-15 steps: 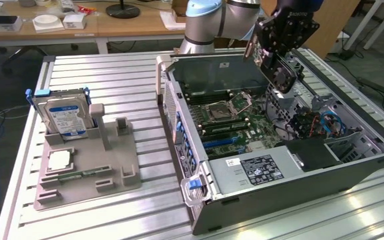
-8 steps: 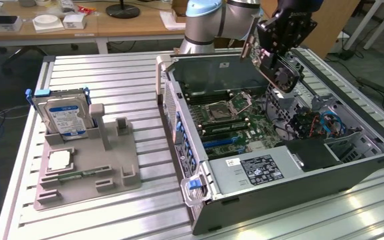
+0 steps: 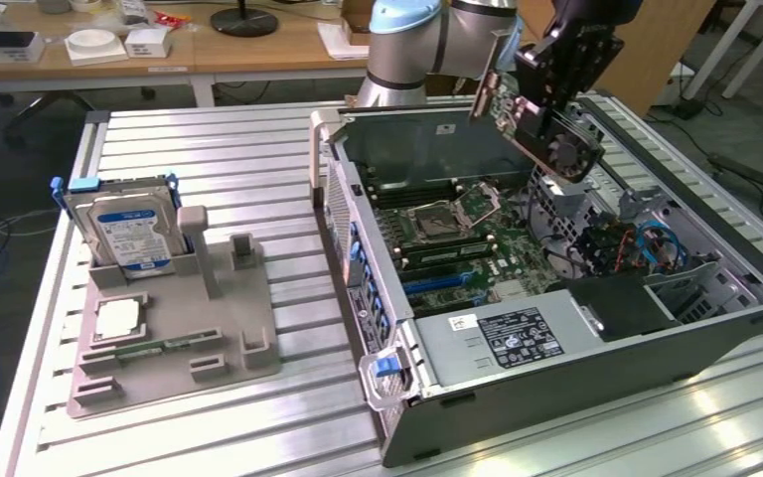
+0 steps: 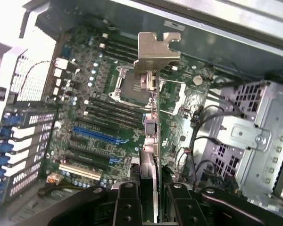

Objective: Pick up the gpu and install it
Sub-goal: 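Insert the gpu into the slot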

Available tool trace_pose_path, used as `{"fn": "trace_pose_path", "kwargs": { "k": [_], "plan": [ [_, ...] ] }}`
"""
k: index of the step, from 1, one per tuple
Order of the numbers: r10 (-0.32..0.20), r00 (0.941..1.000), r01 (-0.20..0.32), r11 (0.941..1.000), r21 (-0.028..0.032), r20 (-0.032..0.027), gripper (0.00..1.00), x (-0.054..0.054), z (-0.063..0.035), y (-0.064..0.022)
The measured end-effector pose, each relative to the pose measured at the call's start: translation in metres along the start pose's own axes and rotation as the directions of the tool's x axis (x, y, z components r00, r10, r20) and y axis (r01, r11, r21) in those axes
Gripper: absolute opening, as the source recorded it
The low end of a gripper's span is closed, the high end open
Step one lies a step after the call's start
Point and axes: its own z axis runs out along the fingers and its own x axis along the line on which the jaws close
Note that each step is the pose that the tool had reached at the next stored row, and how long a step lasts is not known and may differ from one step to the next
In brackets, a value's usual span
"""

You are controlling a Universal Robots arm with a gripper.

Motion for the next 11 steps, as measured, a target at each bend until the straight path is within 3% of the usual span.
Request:
{"fn": "trace_pose_path", "kwargs": {
  "k": [5,11],
  "plan": [
    [-0.091,0.9958,0.091,0.9958,-0.0011,-0.0012,0.27,0.0,0.0004,0.0],
    [-0.196,0.9807,0.196,0.9807,-0.0024,-0.0025,0.27,0.0,0.0008,0.0]
  ]
}}
